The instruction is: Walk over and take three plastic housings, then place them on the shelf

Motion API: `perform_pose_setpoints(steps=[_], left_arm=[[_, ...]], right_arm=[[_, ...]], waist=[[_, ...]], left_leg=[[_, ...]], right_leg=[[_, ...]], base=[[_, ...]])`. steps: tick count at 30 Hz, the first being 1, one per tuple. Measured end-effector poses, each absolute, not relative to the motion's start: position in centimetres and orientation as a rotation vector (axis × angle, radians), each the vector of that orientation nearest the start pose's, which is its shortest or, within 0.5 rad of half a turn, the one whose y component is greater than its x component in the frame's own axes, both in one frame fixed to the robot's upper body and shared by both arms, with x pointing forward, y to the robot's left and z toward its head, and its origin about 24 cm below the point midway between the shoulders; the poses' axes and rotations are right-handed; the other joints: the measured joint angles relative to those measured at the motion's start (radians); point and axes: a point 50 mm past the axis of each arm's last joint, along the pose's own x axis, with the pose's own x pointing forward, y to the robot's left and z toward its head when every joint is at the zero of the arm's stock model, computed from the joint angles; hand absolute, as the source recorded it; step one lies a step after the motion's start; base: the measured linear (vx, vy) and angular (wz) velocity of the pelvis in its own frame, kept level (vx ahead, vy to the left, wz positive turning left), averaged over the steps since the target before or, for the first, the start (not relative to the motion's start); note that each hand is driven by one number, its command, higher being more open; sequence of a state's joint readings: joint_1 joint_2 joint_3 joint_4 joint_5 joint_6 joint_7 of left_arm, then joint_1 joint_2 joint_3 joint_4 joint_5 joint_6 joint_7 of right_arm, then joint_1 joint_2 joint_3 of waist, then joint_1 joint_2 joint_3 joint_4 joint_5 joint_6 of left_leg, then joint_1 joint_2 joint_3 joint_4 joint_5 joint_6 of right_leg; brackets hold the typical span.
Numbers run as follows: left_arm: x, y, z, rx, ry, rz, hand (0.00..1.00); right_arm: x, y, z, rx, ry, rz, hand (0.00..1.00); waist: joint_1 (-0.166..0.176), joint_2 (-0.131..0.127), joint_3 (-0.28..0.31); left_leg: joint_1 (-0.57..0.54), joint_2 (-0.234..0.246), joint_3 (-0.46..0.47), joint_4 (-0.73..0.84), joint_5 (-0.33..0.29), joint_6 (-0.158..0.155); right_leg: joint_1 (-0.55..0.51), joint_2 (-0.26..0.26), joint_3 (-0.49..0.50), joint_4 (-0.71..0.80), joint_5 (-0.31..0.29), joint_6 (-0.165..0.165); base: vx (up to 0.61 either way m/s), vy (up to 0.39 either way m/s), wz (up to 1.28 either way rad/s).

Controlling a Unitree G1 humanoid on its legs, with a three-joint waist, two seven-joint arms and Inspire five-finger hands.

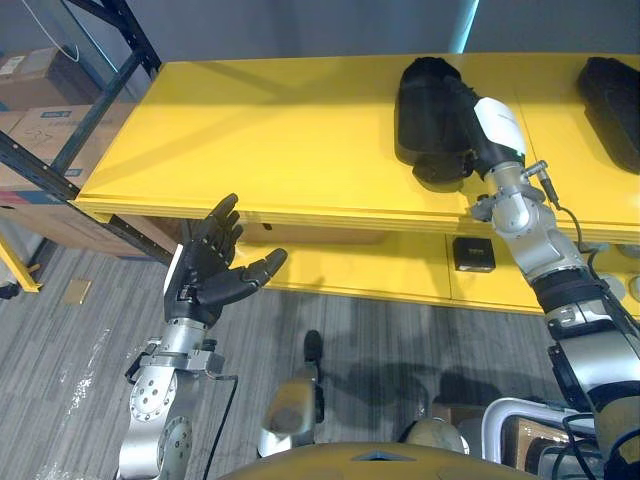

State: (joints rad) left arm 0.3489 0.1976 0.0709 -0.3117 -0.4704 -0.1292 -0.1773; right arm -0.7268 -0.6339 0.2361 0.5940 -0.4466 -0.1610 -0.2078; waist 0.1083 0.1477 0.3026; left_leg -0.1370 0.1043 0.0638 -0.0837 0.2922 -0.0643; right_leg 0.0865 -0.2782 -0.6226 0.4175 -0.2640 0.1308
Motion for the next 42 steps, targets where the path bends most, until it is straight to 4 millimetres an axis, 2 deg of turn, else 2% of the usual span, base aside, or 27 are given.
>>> perform_pose_setpoints(steps=[8, 10, 12, 13, 16, 18, 19, 22, 24, 25, 26, 31, 35, 39, 42], left_arm=[[18.3, 20.0, 6.3, -0.233, -0.144, -0.081, 1.0], [18.4, 19.8, 6.3, -0.236, -0.144, -0.092, 1.0], [18.2, 19.8, 6.3, -0.234, -0.143, -0.096, 1.0], [18.2, 19.9, 6.3, -0.232, -0.142, -0.093, 1.0], [18.2, 19.9, 6.5, -0.229, -0.155, -0.099, 1.0], [18.2, 19.9, 6.6, -0.228, -0.157, -0.106, 1.0], [18.3, 19.8, 6.6, -0.227, -0.16, -0.115, 1.0], [18.3, 19.7, 6.8, -0.229, -0.169, -0.125, 1.0], [18.4, 19.5, 7.0, -0.235, -0.18, -0.131, 1.0], [18.3, 19.3, 7.3, -0.248, -0.199, -0.131, 1.0], [18.2, 19.1, 7.5, -0.255, -0.211, -0.132, 1.0], [18.2, 17.7, 8.9, -0.3, -0.287, -0.202, 1.0], [18.2, 16.5, 9.0, -0.372, -0.289, -0.253, 1.0], [18.3, 16.4, 8.8, -0.374, -0.267, -0.188, 1.0], [18.5, 16.7, 8.8, -0.38, -0.265, -0.144, 1.0]], right_arm=[[36.7, -22.5, 17.7, -1.135, -0.422, -0.157, 1.0], [36.1, -22.5, 17.6, -1.147, -0.436, -0.162, 1.0], [33.1, -21.5, 16.3, -1.121, -0.506, -0.128, 1.0], [32.4, -21.0, 16.0, -1.125, -0.527, -0.109, 1.0], [28.7, -19.2, 13.2, -1.073, -0.549, -0.024, 1.0], [27.3, -19.1, 12.3, -1.017, -0.53, -0.038, 1.0], [26.6, -19.6, 12.3, -0.993, -0.528, -0.073, 1.0], [25.5, -21.1, 13.7, -0.945, -0.566, -0.198, 1.0], [24.3, -21.9, 14.2, -0.855, -0.586, -0.286, 1.0], [23.2, -22.3, 14.1, -0.738, -0.587, -0.349, 1.0], [22.8, -22.4, 14.0, -0.691, -0.584, -0.373, 1.0], [20.7, -22.7, 11.0, -0.394, -0.446, -0.496, 1.0], [18.7, -23.3, 8.1, -0.242, -0.284, -0.609, 1.0], [15.7, -24.5, 5.6, -0.084, -0.152, -0.712, 1.0], [13.3, -25.6, 4.3, -0.041, -0.079, -0.793, 1.0]], waist=[[0.001, -0.012, 0.008], [0.0, -0.013, 0.007], [0.002, -0.023, 0.003], [0.0, -0.027, 0.001], [-0.016, -0.066, -0.024], [-0.033, -0.088, -0.035], [-0.04, -0.098, -0.046], [-0.065, -0.101, -0.064], [-0.075, -0.103, -0.077], [-0.087, -0.107, -0.101], [-0.089, -0.108, -0.109], [-0.119, -0.109, -0.138], [-0.153, -0.102, -0.15], [-0.21, -0.103, -0.15], [-0.248, -0.103, -0.153]], left_leg=[[0.0, -0.005, -0.001, 0.001, 0.004, 0.009], [0.005, -0.005, 0.0, 0.0, 0.0, 0.008], [0.021, -0.007, 0.008, 0.0, -0.019, 0.001], [0.024, -0.007, 0.014, 0.0, -0.022, 0.002], [0.029, -0.008, 0.043, 0.0, -0.018, 0.006], [0.044, -0.009, 0.06, 0.0, -0.025, 0.008], [0.049, -0.011, 0.072, 0.0, -0.029, 0.009], [0.062, -0.008, 0.102, 0.0, -0.042, 0.011], [0.077, -0.005, 0.125, -0.001, -0.054, 0.009], [0.081, -0.004, 0.139, -0.001, -0.061, 0.008], [0.084, -0.003, 0.149, -0.002, -0.064, 0.009], [0.115, 0.021, 0.239, -0.005, -0.082, 0.004], [0.15, 0.047, 0.38, -0.002, -0.098, -0.001], [0.216, 0.062, 0.514, -0.002, -0.136, -0.024], [0.235, 0.074, 0.548, -0.001, -0.15, -0.04]], right_leg=[[0.002, -0.004, -0.002, -0.002, -0.004, 0.007], [0.01, -0.001, -0.002, -0.012, -0.001, 0.01], [0.041, 0.008, -0.005, -0.055, 0.008, 0.02], [0.044, 0.008, -0.002, -0.063, 0.011, 0.022], [0.05, 0.016, 0.018, -0.11, 0.034, 0.03], [0.07, 0.02, 0.028, -0.143, 0.05, 0.035], [0.074, 0.021, 0.036, -0.161, 0.059, 0.037], [0.08, 0.026, 0.064, -0.195, 0.082, 0.039], [0.086, 0.029, 0.084, -0.213, 0.093, 0.038], [0.086, 0.029, 0.096, -0.226, 0.101, 0.038], [0.085, 0.03, 0.105, -0.23, 0.103, 0.038], [0.058, 0.04, 0.194, -0.261, 0.126, 0.023], [0.003, 0.056, 0.341, -0.308, 0.189, 0.021], [-0.014, 0.07, 0.473, -0.356, 0.233, 0.014], [-0.03, 0.085, 0.518, -0.366, 0.237, 0.007]], base=[[0.05, -0.026, 0.01], [0.02, -0.004, 0.01], [0.07, -0.011, -0.02], [0.09, -0.014, -0.15], [0.1, -0.027, -0.21], [0.1, -0.043, -0.23], [0.06, -0.032, -0.3], [0.0, -0.007, -0.29], [-0.03, 0.001, -0.33], [-0.02, -0.004, -0.26], [-0.02, -0.006, -0.4], [-0.04, -0.002, -0.54], [-0.01, 0.03, -1.0], [0.01, 0.027, -1.09], [-0.01, -0.007, -0.58]])
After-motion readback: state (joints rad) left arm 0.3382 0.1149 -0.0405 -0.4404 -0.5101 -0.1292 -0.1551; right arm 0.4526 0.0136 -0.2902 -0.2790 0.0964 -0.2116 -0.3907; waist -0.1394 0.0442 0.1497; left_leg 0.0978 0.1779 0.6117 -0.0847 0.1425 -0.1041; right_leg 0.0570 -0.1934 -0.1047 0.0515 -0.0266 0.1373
